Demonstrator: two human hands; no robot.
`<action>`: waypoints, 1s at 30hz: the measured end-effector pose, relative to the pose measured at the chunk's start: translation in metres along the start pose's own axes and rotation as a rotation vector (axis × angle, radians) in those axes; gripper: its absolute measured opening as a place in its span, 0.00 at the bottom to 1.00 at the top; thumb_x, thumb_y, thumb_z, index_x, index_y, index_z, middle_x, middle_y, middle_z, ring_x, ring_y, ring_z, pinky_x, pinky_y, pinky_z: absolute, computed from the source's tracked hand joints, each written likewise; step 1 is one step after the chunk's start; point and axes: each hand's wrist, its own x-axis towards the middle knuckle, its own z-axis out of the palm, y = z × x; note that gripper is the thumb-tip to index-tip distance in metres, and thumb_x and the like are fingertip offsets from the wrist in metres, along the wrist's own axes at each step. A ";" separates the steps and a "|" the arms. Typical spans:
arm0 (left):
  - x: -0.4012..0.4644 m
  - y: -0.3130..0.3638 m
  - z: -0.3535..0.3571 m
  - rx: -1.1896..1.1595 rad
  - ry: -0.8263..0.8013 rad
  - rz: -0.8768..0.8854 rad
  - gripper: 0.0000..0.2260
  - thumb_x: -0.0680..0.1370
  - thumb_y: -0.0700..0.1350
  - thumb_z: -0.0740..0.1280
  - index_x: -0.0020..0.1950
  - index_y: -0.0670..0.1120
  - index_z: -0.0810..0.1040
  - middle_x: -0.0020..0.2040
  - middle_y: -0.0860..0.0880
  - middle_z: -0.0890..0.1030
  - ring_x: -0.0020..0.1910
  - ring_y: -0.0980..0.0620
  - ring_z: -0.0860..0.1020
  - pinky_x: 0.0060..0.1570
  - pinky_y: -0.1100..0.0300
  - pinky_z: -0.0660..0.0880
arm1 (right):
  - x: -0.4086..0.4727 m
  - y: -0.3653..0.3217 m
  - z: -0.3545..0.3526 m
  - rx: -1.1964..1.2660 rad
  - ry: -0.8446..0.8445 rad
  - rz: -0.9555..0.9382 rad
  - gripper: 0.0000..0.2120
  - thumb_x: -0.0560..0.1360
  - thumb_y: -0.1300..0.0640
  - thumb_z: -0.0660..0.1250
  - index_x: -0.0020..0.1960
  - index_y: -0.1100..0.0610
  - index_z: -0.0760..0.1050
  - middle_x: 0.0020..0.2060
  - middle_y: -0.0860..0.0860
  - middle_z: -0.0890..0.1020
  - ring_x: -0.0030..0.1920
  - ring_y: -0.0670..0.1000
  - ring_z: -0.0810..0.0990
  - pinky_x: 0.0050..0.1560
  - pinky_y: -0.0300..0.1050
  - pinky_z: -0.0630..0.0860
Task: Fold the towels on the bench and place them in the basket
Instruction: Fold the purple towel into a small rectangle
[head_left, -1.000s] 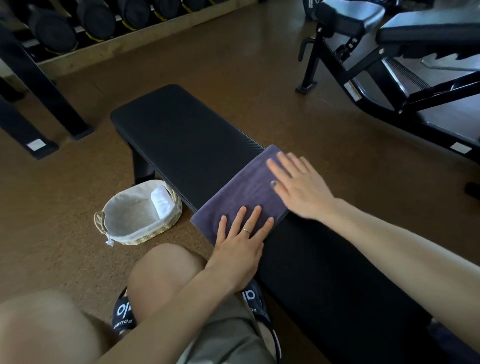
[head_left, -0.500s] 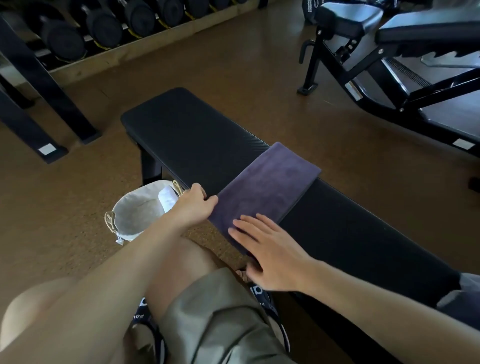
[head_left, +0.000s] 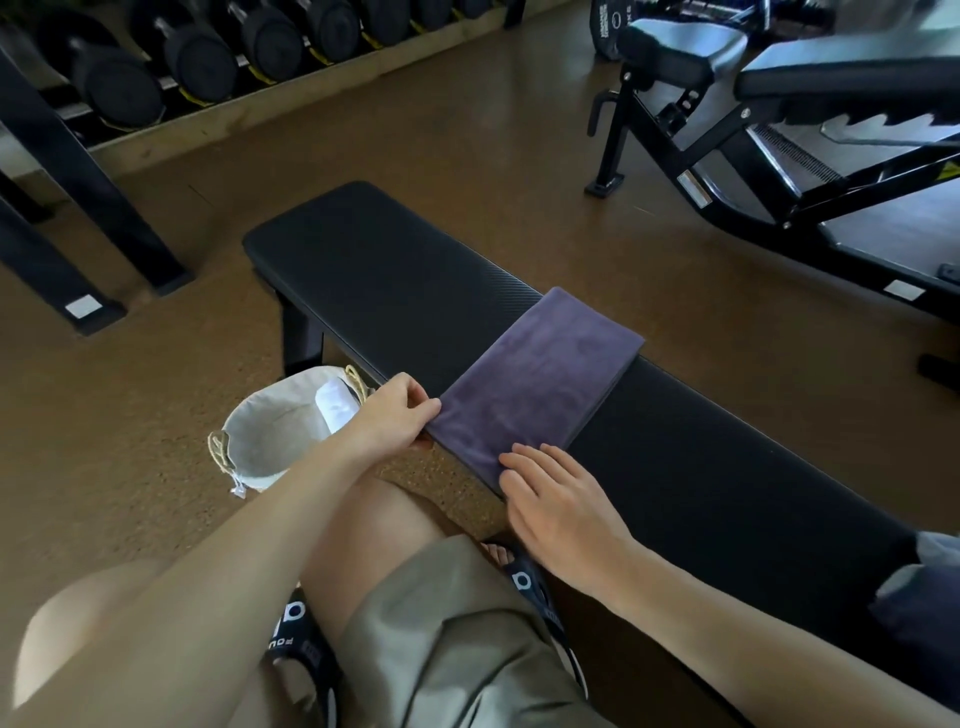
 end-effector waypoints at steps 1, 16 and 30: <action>-0.002 0.000 -0.001 0.040 0.001 0.030 0.07 0.81 0.47 0.67 0.51 0.43 0.73 0.43 0.45 0.81 0.36 0.48 0.84 0.47 0.45 0.84 | 0.000 0.001 -0.002 0.010 0.024 0.010 0.12 0.75 0.56 0.74 0.58 0.54 0.82 0.60 0.51 0.84 0.64 0.51 0.81 0.69 0.49 0.72; -0.006 0.003 -0.005 0.288 0.001 0.210 0.08 0.79 0.43 0.68 0.52 0.50 0.69 0.43 0.47 0.80 0.40 0.45 0.82 0.50 0.44 0.80 | 0.016 0.001 -0.008 -0.068 -0.048 -0.015 0.25 0.71 0.58 0.77 0.67 0.56 0.78 0.58 0.51 0.84 0.55 0.53 0.84 0.56 0.50 0.81; -0.020 0.009 -0.015 0.452 -0.160 0.452 0.14 0.77 0.39 0.62 0.42 0.52 0.85 0.51 0.55 0.74 0.41 0.58 0.77 0.50 0.60 0.74 | -0.007 0.013 -0.024 0.348 0.095 0.307 0.15 0.82 0.52 0.60 0.61 0.56 0.81 0.50 0.47 0.85 0.51 0.47 0.83 0.51 0.44 0.81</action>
